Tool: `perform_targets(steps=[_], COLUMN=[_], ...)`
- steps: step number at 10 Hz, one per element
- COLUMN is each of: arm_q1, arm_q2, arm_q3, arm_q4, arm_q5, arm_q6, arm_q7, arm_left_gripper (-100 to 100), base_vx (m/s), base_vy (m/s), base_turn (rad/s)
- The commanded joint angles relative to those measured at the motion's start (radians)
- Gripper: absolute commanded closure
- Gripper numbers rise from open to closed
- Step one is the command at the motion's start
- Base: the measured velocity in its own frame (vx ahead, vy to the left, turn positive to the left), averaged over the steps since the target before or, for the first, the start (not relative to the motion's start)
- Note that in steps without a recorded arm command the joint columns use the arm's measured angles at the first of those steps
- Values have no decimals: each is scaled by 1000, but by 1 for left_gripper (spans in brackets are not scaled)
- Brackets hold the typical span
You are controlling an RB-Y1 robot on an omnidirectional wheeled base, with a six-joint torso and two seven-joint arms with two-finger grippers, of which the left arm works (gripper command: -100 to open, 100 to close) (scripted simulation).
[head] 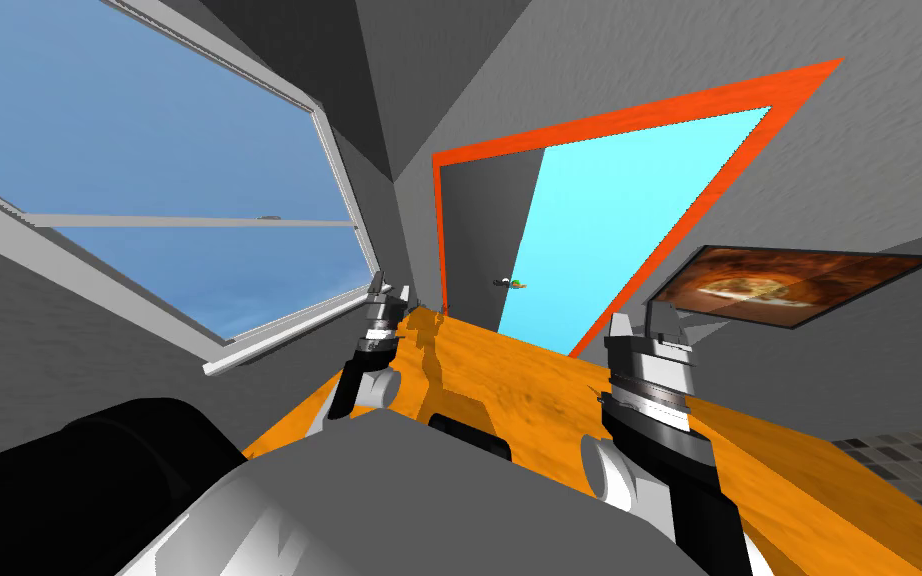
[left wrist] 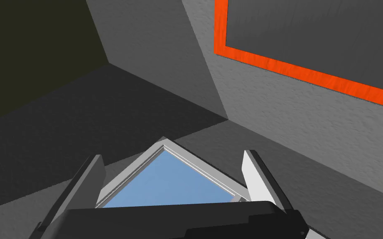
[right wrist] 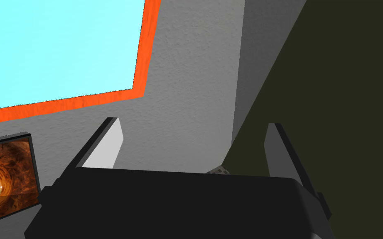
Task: Pull the door open
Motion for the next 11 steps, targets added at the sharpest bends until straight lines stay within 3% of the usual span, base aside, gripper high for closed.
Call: perform_targets(steps=[1, 7, 11], arm_q1=[-6, -31, -44], arm_q2=[13, 54, 71], arm_q3=[2, 8, 12], arm_q4=[30, 152, 217], arm_q5=[0, 1, 1], arm_q6=[-9, -45, -64], arm_q7=[2, 11, 15], arm_left_gripper=[-100, -100, -100], base_vx=[68, 137, 118], base_vy=[-46, -52, -47], base_turn=[-62, -46, -34])
